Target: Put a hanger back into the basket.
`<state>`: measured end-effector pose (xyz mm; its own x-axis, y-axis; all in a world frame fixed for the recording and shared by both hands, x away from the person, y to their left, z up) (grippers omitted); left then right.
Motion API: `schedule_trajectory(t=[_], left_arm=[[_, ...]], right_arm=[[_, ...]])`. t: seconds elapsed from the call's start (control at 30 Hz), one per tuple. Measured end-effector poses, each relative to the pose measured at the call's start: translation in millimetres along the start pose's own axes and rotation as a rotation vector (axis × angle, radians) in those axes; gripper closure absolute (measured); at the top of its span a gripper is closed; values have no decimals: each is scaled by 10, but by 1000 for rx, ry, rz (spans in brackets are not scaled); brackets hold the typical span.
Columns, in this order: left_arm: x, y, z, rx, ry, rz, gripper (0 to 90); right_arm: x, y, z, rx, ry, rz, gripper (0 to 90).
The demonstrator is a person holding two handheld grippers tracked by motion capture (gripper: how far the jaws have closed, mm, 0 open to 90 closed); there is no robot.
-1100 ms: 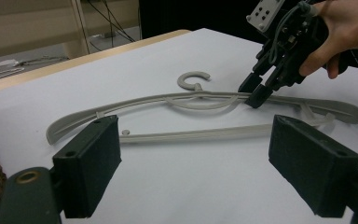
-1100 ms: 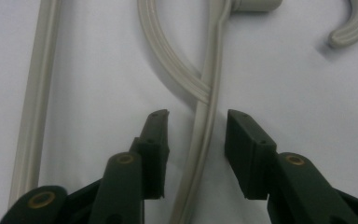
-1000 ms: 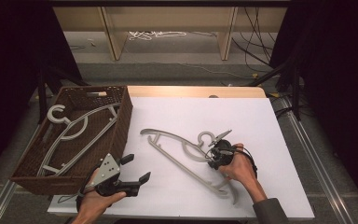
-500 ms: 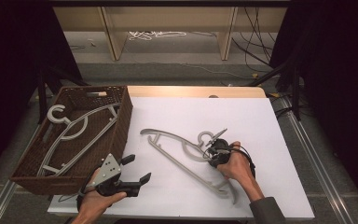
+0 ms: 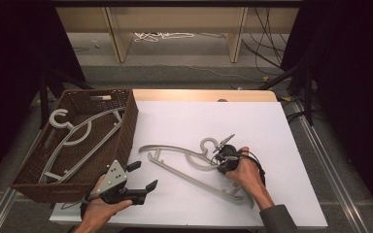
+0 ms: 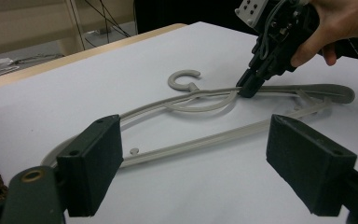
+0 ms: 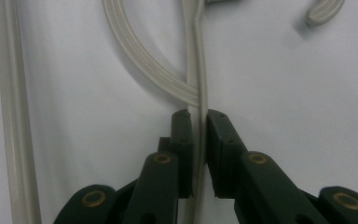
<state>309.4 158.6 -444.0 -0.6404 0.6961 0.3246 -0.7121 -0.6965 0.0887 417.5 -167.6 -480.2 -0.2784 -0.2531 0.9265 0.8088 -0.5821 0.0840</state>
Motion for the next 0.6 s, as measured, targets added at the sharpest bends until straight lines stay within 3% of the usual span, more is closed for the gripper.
schedule_trajectory(t=[0.1,0.13,0.27,0.4,0.53,0.6], left_arm=[[3,-4,-1,-7,-3,0,179],[-3,0,-2,9,2,-3,179],[-16,4,-14,10,-8,7,180],[-15,4,-9,-9,-13,6,181],[-54,12,-2,29,-13,-7,182],[-81,17,11,16,-18,-6,182]], right_arm=[[8,8,-1,23,7,3,822],[9,1,3,30,16,-9,822],[86,-17,27,81,35,-33,822],[172,-50,35,138,58,-64,822],[284,-71,25,181,79,-75,822],[325,-86,14,192,84,-74,822]])
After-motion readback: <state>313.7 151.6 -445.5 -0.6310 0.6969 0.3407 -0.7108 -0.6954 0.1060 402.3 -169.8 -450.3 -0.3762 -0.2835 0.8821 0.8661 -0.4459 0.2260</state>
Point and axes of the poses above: each handheld gripper's, and its own axes: x roughly backward along the jaws, z roughly out of its top, y roughly to its right, the point moved 2 cm from there along -x, roughly forward along the jaws, and after that the axes turned 5 degrees about x, right-handed, at the moved point
